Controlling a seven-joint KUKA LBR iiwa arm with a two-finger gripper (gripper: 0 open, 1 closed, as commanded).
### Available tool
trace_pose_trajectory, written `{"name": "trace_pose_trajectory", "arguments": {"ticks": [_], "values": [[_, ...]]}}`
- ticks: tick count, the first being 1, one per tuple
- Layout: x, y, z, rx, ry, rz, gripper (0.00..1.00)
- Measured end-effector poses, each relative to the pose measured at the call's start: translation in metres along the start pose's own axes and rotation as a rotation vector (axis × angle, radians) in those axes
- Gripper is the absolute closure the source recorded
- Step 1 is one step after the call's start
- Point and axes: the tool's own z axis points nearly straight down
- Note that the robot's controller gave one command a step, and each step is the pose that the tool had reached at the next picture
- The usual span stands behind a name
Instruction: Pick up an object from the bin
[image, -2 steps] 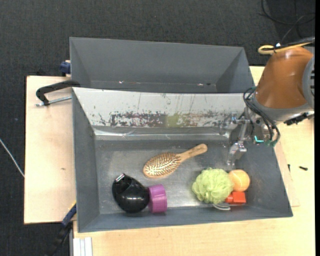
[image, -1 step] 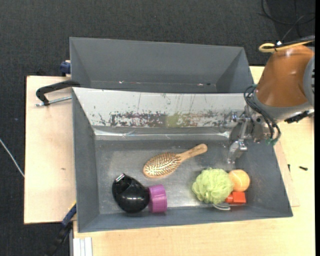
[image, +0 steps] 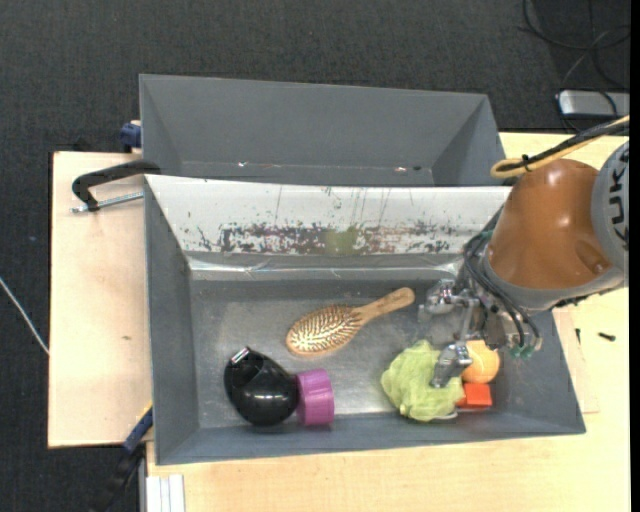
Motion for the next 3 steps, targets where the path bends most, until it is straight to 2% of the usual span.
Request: {"name": "trace_pose_trajectory", "arguments": {"ticks": [1, 2, 3], "values": [[0.012, 0.004, 0.005, 0.000, -0.001, -0.083, 0.00], [0.001, 0.023, 0.020, 0.001, -0.001, -0.296, 0.00], [0.006, 0.035, 0.054, -0.001, 0.007, -0.567, 0.00]]}}
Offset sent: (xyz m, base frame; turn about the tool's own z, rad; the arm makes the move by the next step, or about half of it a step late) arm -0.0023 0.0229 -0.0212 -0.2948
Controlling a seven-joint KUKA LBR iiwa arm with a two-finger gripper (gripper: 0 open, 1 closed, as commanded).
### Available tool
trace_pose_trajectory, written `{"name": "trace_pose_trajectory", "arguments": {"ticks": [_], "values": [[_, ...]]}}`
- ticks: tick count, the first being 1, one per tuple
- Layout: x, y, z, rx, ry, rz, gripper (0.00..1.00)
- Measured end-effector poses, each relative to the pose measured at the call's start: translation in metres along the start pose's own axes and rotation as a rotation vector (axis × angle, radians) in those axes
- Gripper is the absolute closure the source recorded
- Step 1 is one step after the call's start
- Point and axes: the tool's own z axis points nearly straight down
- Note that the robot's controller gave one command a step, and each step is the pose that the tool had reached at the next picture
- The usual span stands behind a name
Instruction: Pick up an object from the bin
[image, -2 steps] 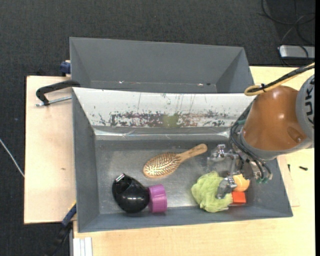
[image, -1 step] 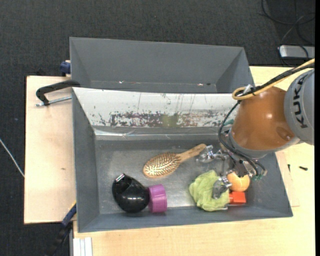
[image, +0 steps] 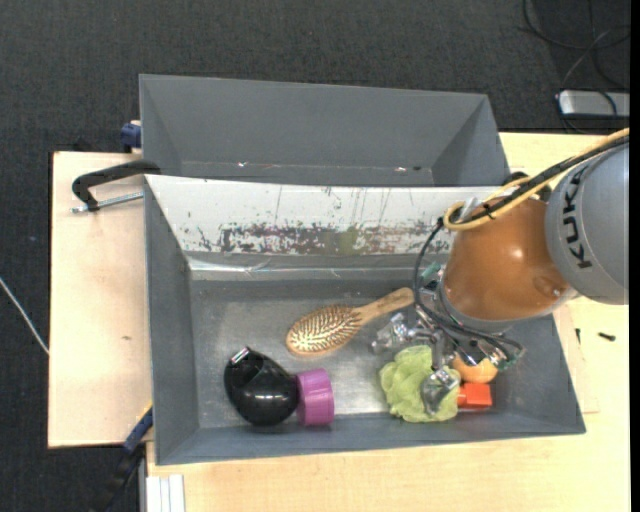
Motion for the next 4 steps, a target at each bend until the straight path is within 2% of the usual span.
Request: {"name": "trace_pose_trajectory", "arguments": {"ticks": [1, 3, 4], "values": [[-0.009, 0.003, 0.012, -0.001, 0.006, -0.320, 1.00], [-0.008, 0.004, 0.007, -0.003, 0.006, -0.320, 1.00], [-0.008, 0.005, -0.014, -0.003, 0.000, -0.320, 1.00]]}}
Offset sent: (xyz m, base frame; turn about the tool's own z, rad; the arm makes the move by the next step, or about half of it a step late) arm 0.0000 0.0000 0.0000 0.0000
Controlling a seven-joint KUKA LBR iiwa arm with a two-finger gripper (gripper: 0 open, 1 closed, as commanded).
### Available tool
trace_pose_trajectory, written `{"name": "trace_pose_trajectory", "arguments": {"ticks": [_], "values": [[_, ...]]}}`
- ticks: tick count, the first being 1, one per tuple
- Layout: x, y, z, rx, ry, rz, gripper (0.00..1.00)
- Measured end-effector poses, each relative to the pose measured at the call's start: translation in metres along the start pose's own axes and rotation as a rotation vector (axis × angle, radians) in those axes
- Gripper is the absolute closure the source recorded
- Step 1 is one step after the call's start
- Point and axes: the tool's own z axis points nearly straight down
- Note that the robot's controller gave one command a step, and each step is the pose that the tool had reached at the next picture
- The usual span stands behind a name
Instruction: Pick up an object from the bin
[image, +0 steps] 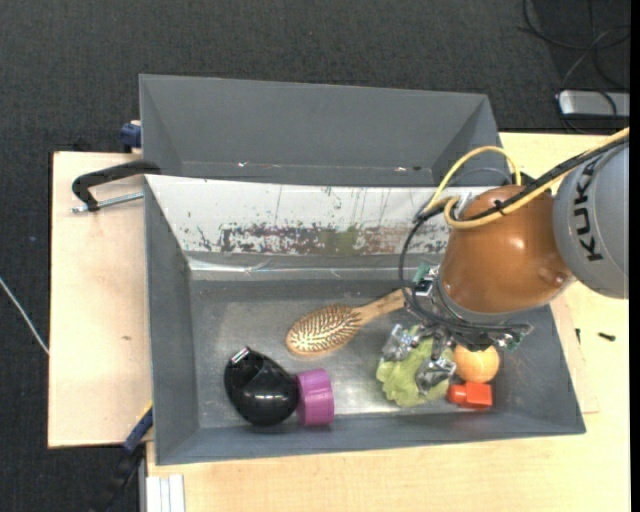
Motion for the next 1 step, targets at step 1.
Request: {"name": "trace_pose_trajectory", "arguments": {"ticks": [1], "values": [[-0.0014, -0.0007, -0.0232, 0.004, -0.004, -0.001, 1.00]]}}
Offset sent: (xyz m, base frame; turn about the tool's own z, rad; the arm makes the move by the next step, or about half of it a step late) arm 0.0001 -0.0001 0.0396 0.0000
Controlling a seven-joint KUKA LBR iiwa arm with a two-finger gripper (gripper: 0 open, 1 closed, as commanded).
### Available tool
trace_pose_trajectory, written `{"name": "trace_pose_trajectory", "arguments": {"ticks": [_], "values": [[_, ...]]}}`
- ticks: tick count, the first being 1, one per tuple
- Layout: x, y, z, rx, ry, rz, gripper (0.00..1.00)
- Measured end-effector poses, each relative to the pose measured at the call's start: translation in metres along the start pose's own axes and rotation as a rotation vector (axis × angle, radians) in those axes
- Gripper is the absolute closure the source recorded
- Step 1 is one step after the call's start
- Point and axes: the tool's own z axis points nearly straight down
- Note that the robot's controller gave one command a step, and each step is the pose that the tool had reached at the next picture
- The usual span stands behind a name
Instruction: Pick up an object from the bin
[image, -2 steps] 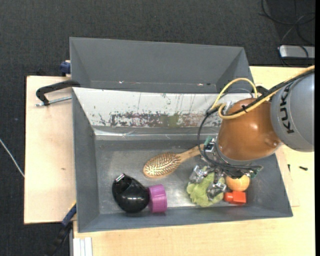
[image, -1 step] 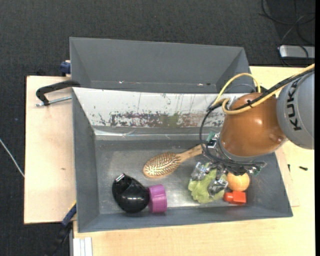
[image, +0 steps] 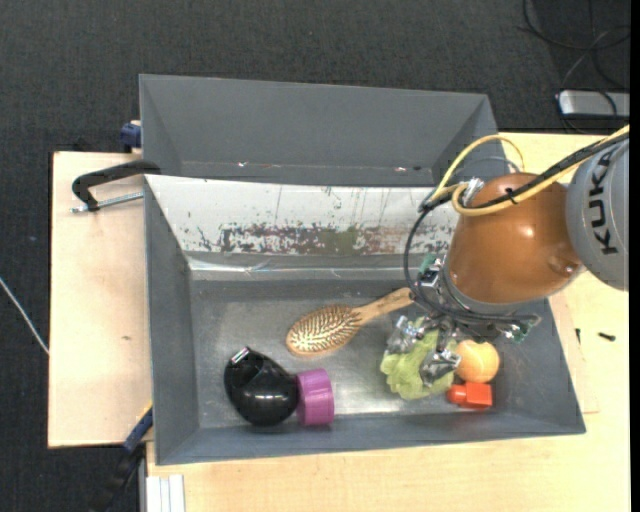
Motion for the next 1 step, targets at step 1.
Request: {"name": "trace_pose_trajectory", "arguments": {"ticks": [1], "values": [[-0.0007, -0.0009, -0.0186, 0.005, -0.004, 0.001, 1.00]]}}
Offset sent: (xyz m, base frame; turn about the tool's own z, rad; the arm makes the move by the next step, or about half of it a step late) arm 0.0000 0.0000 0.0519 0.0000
